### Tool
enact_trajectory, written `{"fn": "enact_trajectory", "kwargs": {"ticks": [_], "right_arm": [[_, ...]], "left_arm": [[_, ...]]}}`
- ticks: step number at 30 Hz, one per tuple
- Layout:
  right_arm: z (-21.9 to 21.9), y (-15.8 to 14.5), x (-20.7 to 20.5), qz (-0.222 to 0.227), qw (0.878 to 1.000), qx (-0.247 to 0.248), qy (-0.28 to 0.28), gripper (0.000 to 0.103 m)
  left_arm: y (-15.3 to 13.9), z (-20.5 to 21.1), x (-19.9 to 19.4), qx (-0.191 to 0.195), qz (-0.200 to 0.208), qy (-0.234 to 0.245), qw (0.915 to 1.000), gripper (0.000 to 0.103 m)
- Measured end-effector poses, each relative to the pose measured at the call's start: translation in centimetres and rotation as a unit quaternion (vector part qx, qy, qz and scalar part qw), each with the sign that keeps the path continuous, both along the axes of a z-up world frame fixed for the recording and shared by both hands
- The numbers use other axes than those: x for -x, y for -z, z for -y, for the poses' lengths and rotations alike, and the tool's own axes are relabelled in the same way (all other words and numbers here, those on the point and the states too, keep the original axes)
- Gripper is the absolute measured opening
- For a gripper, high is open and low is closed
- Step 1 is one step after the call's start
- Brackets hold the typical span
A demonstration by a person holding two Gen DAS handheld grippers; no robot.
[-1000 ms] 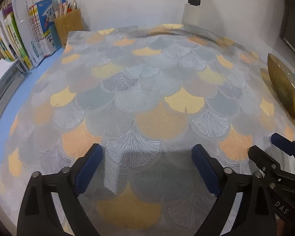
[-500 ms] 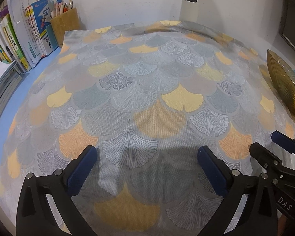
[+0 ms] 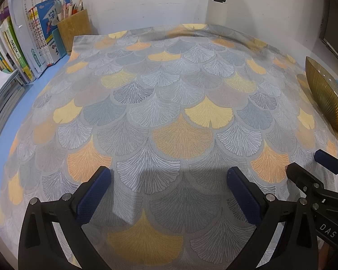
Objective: Organize rigid objects
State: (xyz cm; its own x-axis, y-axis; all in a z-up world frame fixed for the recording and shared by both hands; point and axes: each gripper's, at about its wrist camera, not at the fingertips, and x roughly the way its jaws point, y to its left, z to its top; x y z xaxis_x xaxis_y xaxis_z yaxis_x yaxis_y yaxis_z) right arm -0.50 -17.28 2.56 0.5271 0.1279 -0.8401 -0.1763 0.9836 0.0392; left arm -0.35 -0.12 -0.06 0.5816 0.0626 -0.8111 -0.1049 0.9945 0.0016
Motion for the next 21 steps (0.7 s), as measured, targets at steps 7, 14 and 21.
{"fn": "enact_trajectory", "kwargs": {"ticks": [7, 14, 21], "right_arm": [[0.06, 0.06, -0.04, -0.002, 1.000, 0.002, 0.001, 0.078], [0.41, 0.22, -0.23, -0.005, 1.000, 0.002, 0.006, 0.082], [0.59, 0.36, -0.34, -0.008, 1.000, 0.002, 0.009, 0.086]], "left_arm": [[-0.01, -0.01, 0.00, 0.000, 0.000, 0.000, 1.0000, 0.103], [0.00, -0.06, -0.04, 0.000, 0.000, 0.000, 1.0000, 0.103], [0.02, -0.06, -0.03, 0.000, 0.000, 0.000, 1.0000, 0.103]]}}
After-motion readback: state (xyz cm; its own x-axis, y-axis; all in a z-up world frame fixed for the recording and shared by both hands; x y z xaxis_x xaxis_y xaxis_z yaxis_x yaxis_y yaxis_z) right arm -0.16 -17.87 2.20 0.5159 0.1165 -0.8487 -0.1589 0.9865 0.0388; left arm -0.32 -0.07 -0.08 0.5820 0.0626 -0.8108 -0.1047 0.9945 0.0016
